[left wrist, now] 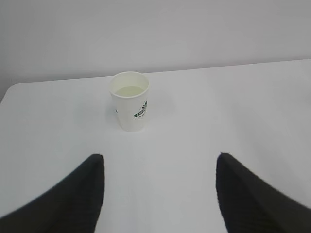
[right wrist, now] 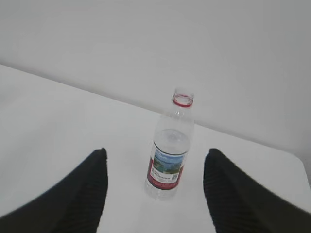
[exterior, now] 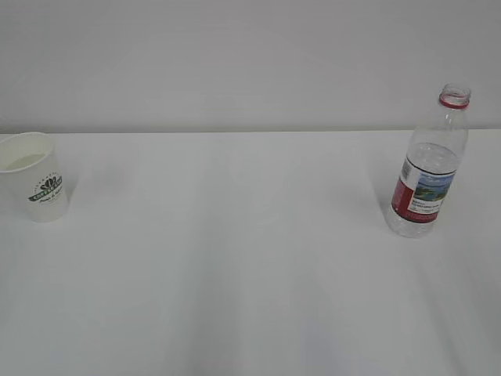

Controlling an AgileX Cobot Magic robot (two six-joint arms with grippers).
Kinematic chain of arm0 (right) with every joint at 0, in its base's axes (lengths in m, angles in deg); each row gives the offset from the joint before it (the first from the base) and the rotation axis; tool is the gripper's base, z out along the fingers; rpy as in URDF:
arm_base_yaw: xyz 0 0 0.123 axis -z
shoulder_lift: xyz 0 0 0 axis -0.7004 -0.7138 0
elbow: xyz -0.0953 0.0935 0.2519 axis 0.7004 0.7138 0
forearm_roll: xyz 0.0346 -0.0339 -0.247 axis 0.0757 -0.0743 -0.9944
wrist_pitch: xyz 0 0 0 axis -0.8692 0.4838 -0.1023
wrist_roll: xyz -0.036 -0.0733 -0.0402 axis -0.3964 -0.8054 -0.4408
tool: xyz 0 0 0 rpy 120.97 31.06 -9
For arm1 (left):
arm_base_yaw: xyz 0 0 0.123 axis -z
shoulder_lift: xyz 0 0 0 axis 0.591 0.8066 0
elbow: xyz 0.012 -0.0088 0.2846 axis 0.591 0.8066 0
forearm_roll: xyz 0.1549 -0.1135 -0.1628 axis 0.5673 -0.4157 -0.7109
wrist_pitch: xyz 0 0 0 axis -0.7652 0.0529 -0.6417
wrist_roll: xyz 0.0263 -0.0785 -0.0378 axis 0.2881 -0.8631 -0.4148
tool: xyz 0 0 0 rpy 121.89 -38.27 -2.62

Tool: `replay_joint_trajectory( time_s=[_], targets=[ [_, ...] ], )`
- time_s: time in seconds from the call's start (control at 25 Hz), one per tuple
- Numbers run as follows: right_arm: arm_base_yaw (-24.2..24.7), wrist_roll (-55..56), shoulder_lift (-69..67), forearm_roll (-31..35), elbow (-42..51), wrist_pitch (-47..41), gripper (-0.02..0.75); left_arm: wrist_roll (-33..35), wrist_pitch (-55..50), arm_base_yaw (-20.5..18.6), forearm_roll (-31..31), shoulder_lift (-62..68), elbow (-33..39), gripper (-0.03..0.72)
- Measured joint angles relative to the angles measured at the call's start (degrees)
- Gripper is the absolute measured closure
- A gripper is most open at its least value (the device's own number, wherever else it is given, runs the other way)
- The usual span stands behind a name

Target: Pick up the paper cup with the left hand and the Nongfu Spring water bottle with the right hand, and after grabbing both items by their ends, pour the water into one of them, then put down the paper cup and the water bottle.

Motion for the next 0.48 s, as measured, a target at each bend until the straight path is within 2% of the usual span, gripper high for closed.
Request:
replay_joint_trajectory(
  time_s=[0.16, 0.48],
  targets=[
    [0.0, 2.8, 4.4, -2.4, 0.0, -6.4, 0.267, 0.0, 0.0, 0.0, -0.1, 0.0, 0.0, 0.165],
    [0.0, 6.2, 11.3, -3.0, -0.4, -18.9, 0.268, 0.1, -3.4, 0.0, -0.1, 0.0, 0.0, 0.165]
  ],
)
